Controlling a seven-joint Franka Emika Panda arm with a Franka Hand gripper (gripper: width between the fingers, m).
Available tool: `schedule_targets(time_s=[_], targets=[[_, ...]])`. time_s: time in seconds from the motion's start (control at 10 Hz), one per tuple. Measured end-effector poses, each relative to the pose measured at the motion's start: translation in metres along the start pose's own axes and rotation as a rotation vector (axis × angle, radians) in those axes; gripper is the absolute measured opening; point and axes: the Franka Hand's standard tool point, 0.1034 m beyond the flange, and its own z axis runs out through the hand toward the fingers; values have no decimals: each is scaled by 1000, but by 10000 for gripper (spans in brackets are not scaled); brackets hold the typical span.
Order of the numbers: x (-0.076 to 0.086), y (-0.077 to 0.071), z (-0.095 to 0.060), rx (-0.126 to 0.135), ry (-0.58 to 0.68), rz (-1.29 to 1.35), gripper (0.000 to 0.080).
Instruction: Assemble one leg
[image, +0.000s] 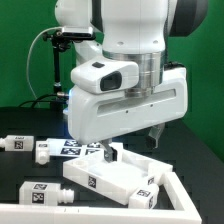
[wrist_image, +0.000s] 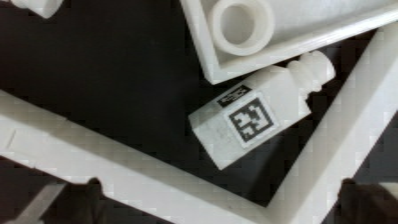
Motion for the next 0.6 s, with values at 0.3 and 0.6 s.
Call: schedule_targets(time_s=[0.3, 0.6], targets=[[6, -9, 26, -15, 39, 227, 650], [14, -5, 54, -17, 112, 316, 650]])
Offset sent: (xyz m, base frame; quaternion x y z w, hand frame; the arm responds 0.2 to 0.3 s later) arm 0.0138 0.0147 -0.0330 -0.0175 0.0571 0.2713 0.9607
